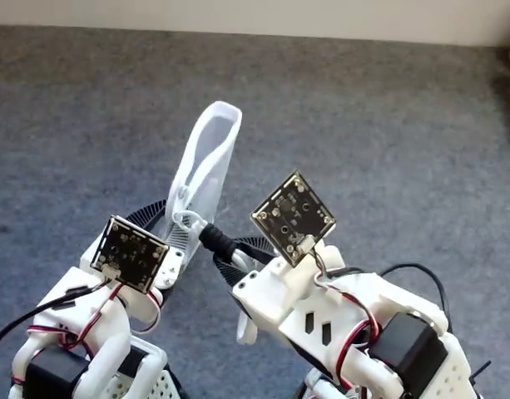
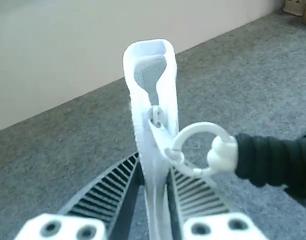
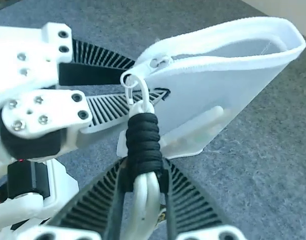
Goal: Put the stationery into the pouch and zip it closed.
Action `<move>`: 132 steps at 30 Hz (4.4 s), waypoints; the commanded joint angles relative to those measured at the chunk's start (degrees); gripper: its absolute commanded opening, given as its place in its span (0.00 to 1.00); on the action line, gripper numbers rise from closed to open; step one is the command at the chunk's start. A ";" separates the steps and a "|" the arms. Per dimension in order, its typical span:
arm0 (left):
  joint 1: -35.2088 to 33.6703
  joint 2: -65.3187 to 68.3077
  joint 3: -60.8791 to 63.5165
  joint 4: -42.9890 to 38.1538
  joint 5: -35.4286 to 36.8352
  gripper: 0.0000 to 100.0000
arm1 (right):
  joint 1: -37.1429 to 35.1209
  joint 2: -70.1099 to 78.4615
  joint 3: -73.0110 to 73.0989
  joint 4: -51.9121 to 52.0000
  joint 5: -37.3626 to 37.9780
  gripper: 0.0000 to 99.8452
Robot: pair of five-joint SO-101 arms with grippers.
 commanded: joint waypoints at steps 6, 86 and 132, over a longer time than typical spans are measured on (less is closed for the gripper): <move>-0.57 -0.40 0.40 0.18 -0.18 0.01 | 7.52 -0.75 -0.84 -5.14 -0.44 0.00; 8.04 -17.36 10.07 10.81 -13.63 0.00 | 63.52 -0.13 18.07 -31.78 6.86 0.00; -22.64 -17.19 18.95 -21.98 -18.99 0.01 | 65.19 -0.75 33.98 -5.58 4.48 0.20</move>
